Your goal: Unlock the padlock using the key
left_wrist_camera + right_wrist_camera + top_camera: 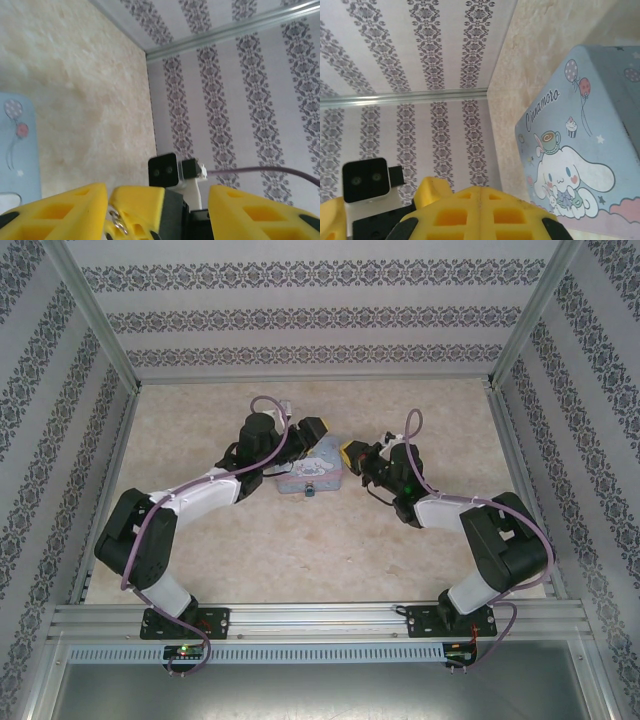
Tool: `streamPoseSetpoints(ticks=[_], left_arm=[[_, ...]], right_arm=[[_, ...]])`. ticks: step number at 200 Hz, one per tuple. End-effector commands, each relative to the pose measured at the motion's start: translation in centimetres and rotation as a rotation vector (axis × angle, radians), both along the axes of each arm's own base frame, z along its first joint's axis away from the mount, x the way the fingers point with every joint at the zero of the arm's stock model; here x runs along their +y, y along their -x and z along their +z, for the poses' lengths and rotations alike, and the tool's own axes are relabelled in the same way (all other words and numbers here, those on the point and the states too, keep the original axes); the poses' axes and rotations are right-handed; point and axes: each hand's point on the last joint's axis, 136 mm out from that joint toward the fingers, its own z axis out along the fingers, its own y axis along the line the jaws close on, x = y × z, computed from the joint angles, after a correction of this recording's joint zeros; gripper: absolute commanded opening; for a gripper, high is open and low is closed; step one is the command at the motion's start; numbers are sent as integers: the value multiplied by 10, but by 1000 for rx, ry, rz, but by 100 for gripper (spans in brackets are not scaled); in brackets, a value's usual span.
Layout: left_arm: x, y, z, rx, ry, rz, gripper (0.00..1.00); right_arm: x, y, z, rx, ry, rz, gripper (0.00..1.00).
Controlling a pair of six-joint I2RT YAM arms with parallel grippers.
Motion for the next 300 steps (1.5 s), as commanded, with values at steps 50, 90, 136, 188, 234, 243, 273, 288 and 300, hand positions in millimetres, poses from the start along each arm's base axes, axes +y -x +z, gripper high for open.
streamPoseSetpoints(ticks=[50, 90, 136, 188, 234, 243, 273, 288, 300], left_arm=[[-15, 18, -32, 169, 38, -105, 47], [-19, 15, -39, 177, 37, -99, 38], [-17, 13, -45, 187, 31, -83, 32], [-15, 16, -52, 204, 24, -58, 28], [-15, 18, -59, 215, 15, -46, 24], [-15, 17, -59, 214, 15, -43, 23], [-16, 15, -58, 211, 15, -41, 23], [-16, 13, -58, 210, 13, -36, 23], [-18, 12, -57, 208, 14, -36, 23]], right_arm=[[10, 15, 12, -149, 127, 70, 0], [17, 15, 15, -155, 128, 83, 0], [17, 16, 15, -156, 134, 76, 0], [14, 14, 13, -148, 145, 58, 0], [15, 13, 13, -145, 145, 57, 0], [14, 12, 13, -146, 145, 54, 0], [14, 13, 13, -145, 147, 58, 0], [14, 13, 14, -148, 145, 58, 0], [14, 14, 13, -146, 146, 59, 0]])
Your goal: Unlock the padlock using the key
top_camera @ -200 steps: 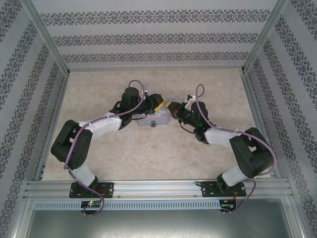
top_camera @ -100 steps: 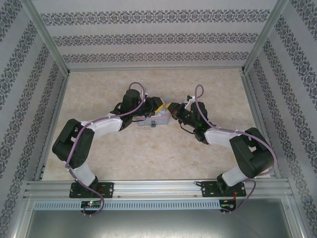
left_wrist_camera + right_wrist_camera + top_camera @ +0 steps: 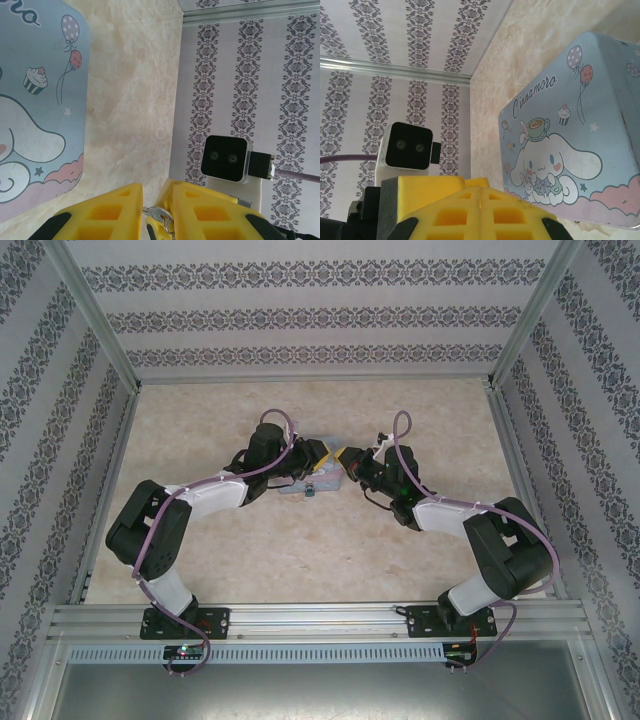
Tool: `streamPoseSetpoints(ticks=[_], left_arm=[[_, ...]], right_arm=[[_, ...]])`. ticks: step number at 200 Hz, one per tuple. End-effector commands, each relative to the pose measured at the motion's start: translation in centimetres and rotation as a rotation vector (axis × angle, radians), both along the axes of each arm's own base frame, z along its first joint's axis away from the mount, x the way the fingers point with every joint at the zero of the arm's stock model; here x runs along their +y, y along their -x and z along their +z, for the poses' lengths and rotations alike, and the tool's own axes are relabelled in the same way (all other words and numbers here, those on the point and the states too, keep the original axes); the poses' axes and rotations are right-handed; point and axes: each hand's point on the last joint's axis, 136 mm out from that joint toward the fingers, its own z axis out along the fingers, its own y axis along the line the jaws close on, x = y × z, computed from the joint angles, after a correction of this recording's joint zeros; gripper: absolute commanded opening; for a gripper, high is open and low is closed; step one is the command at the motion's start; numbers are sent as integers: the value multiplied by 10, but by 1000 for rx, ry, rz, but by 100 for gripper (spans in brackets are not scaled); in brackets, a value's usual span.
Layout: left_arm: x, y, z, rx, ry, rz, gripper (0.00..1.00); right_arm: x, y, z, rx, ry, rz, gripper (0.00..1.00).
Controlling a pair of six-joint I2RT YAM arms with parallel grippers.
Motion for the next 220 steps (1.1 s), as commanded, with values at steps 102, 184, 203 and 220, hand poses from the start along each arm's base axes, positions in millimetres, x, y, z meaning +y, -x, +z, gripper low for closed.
streamPoseSetpoints(ticks=[102, 184, 203, 220], left_arm=[[-14, -7, 8, -35, 9, -1, 14], [-16, -7, 9, -41, 6, 2, 10], [-12, -8, 10, -45, -10, 21, 28], [-9, -7, 14, -55, -17, 37, 37]], right_arm=[[4, 2, 22, -67, -7, 4, 0], [3, 2, 20, -65, -1, -1, 0], [0, 2, 18, -60, 9, -12, 0], [-7, 1, 14, -52, 26, -40, 0]])
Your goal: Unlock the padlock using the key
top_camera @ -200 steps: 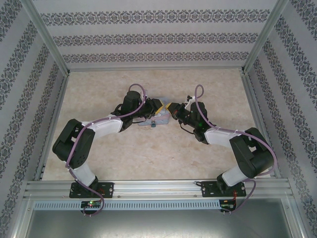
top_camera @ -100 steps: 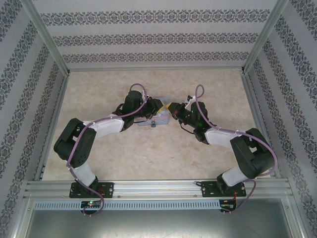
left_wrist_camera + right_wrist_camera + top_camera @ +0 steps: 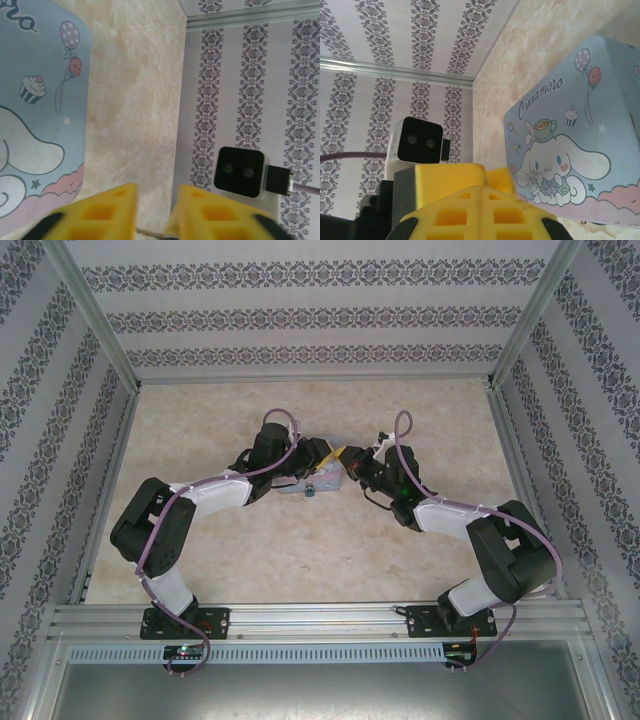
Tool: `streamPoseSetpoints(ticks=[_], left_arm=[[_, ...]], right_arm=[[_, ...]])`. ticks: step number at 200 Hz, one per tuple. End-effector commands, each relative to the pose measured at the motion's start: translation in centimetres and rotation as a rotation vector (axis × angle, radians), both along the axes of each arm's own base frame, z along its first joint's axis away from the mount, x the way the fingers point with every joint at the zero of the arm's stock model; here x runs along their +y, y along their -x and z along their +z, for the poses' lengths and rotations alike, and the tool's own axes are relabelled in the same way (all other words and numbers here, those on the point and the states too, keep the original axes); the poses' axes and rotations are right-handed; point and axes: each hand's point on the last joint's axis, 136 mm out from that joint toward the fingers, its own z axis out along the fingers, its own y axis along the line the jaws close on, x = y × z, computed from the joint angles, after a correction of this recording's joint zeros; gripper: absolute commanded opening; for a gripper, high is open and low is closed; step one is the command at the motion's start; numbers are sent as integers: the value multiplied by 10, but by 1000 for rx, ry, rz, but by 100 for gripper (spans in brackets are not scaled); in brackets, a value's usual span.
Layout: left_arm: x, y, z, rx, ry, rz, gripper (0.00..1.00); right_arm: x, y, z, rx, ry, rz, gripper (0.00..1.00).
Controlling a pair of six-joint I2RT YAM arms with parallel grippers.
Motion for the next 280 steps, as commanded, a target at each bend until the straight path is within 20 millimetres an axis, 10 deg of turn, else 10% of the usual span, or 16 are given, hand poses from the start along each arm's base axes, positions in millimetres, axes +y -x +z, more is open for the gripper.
streamPoseSetpoints(ticks=[1, 103, 280], left_arm=[[-2, -2, 17, -53, 2, 14, 37], [0, 7, 28, -69, 7, 107, 42], [-17, 9, 6, -32, -27, 107, 23]], right_arm=[[-7, -1, 5, -34, 28, -29, 0], [-12, -2, -4, 10, 77, -80, 0], [-10, -3, -5, 12, 77, -76, 0]])
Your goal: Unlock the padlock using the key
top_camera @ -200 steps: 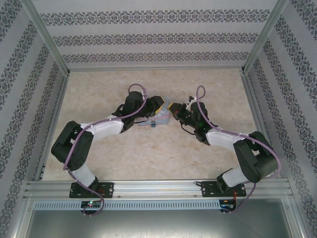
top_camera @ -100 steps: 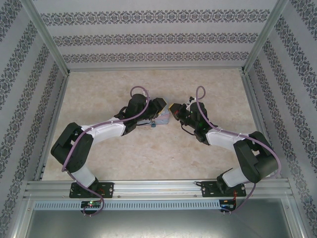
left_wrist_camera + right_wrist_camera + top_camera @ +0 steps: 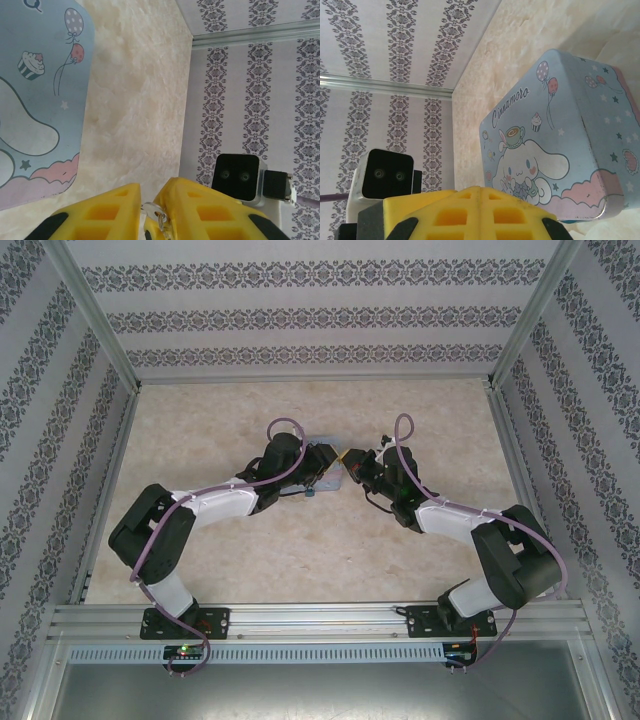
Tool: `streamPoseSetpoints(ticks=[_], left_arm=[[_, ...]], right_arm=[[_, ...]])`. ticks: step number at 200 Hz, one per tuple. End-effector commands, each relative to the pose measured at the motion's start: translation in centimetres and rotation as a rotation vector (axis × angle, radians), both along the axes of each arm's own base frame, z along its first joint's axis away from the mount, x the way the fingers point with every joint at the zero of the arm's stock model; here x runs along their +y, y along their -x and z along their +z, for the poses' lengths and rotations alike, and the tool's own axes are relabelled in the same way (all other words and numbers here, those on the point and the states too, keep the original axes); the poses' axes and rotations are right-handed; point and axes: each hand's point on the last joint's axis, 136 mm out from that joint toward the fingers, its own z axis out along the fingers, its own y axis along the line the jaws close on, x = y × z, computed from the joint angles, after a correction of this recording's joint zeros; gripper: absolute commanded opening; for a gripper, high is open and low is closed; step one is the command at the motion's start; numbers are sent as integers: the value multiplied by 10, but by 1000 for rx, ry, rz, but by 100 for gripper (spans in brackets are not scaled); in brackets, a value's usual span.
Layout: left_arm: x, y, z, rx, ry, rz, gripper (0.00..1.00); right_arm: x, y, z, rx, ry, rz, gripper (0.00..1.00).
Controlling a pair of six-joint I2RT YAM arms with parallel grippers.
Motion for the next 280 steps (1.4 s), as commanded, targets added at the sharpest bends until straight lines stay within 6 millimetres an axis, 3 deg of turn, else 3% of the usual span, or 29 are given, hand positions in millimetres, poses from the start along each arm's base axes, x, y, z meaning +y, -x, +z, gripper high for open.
streamPoseSetpoints(ticks=[1, 78, 98, 117, 132, 141, 174, 189, 219, 248, 280], left_arm=[[-6, -2, 7, -21, 8, 5, 23], [-6, -5, 6, -24, 6, 12, 8], [-7, -5, 6, -29, 3, 8, 0], [-6, -6, 8, -44, -8, 1, 0], [-5, -6, 13, -76, -28, -13, 0], [-4, -7, 19, -100, -41, -32, 0], [-4, -9, 46, -222, -64, -128, 0], [-3, -11, 58, -265, -65, -164, 0], [-2, -14, 79, -370, -56, -242, 0], [4, -17, 101, -483, 12, -294, 0], [16, -21, 112, -525, 92, -286, 0]], right_arm=[[1, -2, 10, -36, 3, -7, 0], [1, -1, 9, -34, 4, -6, 0], [1, -1, 10, -36, 2, -3, 0], [-1, -1, 11, -39, 0, -3, 0], [-11, -1, 11, -36, 0, -19, 34], [-20, 0, 11, -34, 0, -31, 48], [-60, 0, 15, -38, 14, -80, 73], [-72, -4, 21, -33, 37, -86, 80], [-69, -8, 45, -118, 36, 14, 80], [-54, -10, 72, -213, 8, 139, 70], [-40, -6, 96, -309, -11, 221, 63]])
